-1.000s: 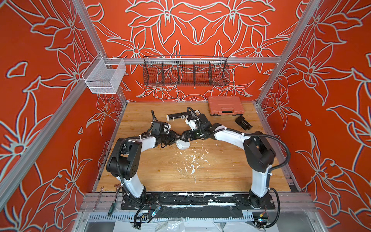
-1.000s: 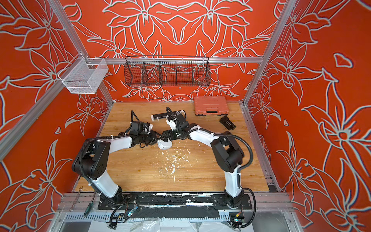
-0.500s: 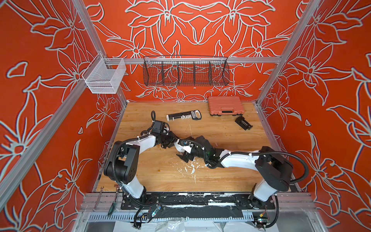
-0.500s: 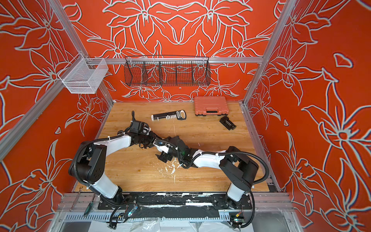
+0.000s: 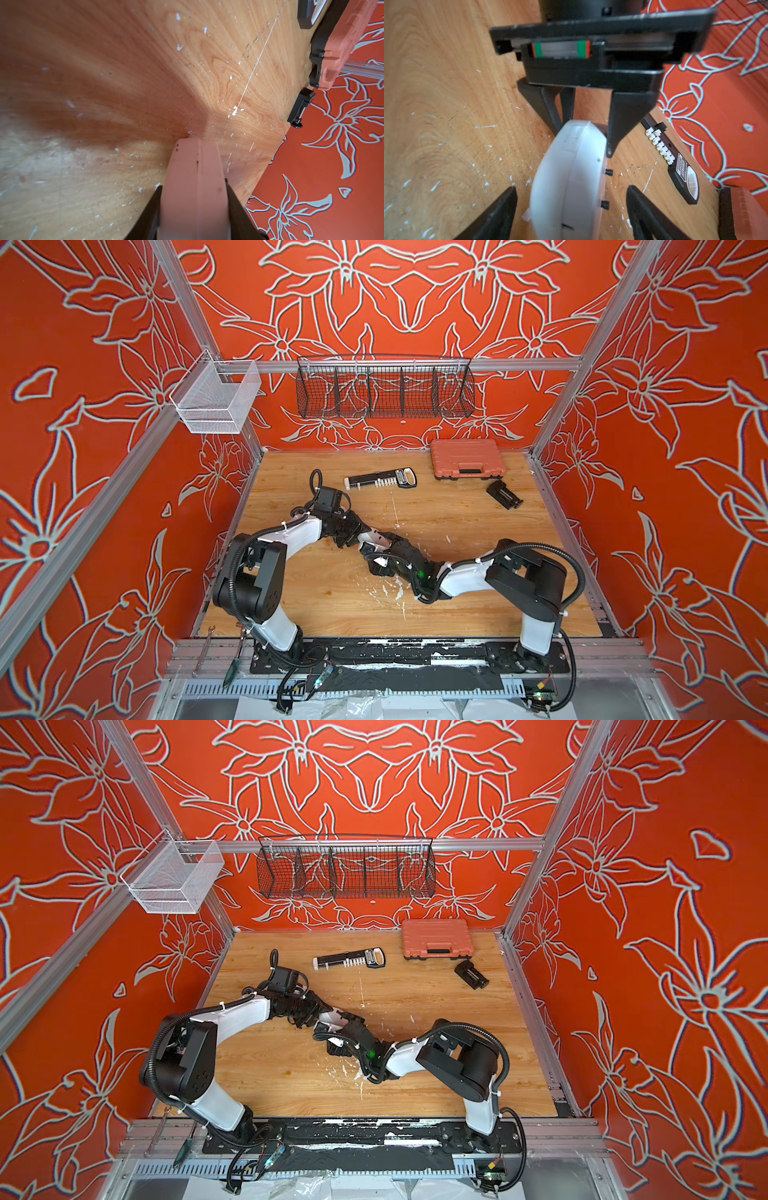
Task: Insert the battery into the alarm
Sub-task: Adjust the alarm at the center of the board.
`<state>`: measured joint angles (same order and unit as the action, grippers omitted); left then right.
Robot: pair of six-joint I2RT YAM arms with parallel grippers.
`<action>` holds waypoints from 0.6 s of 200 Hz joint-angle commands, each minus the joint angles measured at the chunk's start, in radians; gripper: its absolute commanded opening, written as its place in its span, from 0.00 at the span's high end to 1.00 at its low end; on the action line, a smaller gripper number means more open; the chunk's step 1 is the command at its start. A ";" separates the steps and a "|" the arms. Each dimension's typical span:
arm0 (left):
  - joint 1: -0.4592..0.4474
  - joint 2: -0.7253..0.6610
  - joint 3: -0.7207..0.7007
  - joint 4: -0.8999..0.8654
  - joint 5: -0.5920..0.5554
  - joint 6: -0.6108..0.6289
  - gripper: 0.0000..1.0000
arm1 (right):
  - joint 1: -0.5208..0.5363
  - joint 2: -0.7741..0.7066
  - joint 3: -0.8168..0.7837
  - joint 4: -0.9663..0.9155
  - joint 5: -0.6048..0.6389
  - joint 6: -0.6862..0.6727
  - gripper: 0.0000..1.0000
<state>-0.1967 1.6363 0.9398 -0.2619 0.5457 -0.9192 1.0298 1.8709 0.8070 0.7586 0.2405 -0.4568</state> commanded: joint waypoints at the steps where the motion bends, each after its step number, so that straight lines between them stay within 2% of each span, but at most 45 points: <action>1: -0.006 -0.026 0.018 -0.045 -0.009 -0.021 0.72 | 0.006 0.024 0.020 0.056 0.070 -0.014 0.24; 36: -0.007 -0.025 0.011 -0.038 -0.001 -0.028 0.72 | 0.009 0.036 0.020 0.067 0.088 -0.034 0.39; 47: -0.007 -0.023 0.014 -0.036 0.003 -0.030 0.72 | 0.009 0.038 0.019 0.065 0.080 -0.036 0.47; 64: -0.007 -0.020 0.017 -0.037 0.003 -0.033 0.72 | 0.010 0.037 0.018 0.062 0.071 -0.028 0.54; 101: -0.007 -0.027 0.024 -0.043 0.003 -0.032 0.69 | 0.010 0.038 0.021 0.050 0.078 -0.005 0.60; 120: -0.007 -0.037 0.025 -0.041 0.001 -0.028 0.57 | 0.009 0.035 0.014 0.062 0.077 0.018 0.62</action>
<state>-0.1970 1.6356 0.9489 -0.2752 0.5301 -0.9859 1.0466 1.8946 0.8070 0.7940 0.2932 -0.4843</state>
